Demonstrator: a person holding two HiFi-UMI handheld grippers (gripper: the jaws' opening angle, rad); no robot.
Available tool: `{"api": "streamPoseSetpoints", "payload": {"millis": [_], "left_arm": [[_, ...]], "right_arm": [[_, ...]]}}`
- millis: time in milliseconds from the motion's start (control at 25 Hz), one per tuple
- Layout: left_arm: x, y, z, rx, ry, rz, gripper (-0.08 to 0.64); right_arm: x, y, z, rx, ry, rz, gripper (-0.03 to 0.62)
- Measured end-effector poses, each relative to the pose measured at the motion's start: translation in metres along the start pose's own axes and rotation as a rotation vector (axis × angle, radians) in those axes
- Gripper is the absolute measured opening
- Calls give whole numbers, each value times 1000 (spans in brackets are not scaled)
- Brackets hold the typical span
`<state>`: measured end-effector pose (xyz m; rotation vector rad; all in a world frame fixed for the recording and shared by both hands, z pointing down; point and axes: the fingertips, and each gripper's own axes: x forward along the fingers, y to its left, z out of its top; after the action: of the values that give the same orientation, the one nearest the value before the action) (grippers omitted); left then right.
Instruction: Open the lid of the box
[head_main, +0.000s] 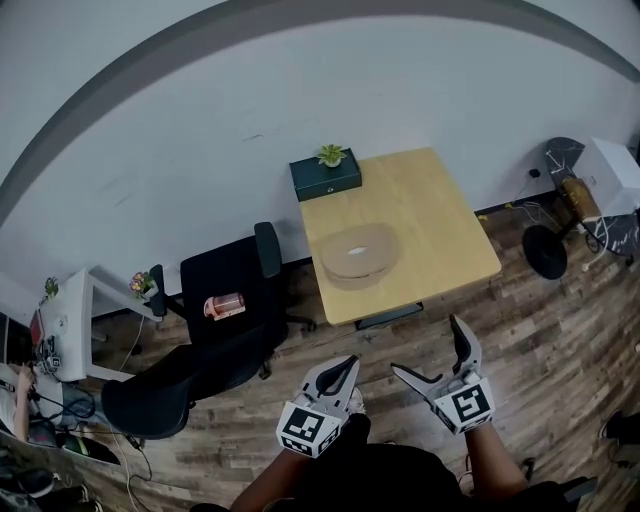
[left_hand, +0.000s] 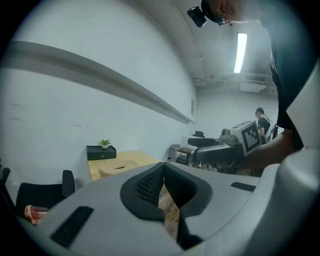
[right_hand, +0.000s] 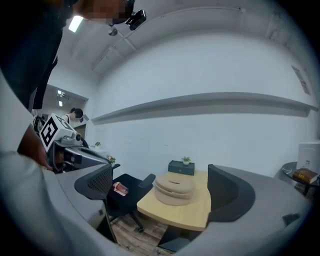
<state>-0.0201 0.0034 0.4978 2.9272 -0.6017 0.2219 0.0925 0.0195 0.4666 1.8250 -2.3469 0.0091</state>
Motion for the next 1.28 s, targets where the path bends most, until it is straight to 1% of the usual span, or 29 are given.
{"api": "streamPoseSetpoints", "payload": {"millis": [160, 240, 400, 480, 560, 640, 680, 760, 840, 920, 1000, 1160, 1280], "left_arm": [[10, 29, 2, -15, 11, 2, 18], [15, 40, 5, -20, 5, -9, 18], [23, 65, 14, -29, -15, -17, 18], [25, 75, 19, -33, -25, -18, 18], [26, 89, 24, -28, -36, -11, 18], [28, 104, 26, -27, -41, -2, 18], [27, 111, 25, -31, -39, 3, 18], [26, 121, 21, -49, -31, 17, 18], [26, 127, 18, -66, -23, 30, 18], [30, 132, 14, -79, -21, 45, 18], [34, 138, 9, -89, -17, 63, 18], [39, 149, 1, -82, -10, 118, 18], [51, 160, 1, -92, -15, 174, 18]], "right_arm": [[38, -5, 6, 15, 28, 21, 597], [56, -8, 9, 4, 26, 29, 597], [84, -12, 4, -5, 106, 29, 597], [97, -16, 5, -24, 86, 17, 598], [110, -22, 8, -51, 90, 4, 597], [120, -27, 10, -62, 131, -6, 597], [125, -29, 11, -66, 136, -8, 597], [134, -32, 13, -78, 113, -3, 597], [140, -36, 9, -86, 134, 4, 597], [146, -40, 2, -126, 177, 32, 597], [155, -42, -8, -172, 220, 79, 598], [174, -41, -29, -199, 286, 188, 597], [188, -45, -42, -295, 327, 271, 596]]}}
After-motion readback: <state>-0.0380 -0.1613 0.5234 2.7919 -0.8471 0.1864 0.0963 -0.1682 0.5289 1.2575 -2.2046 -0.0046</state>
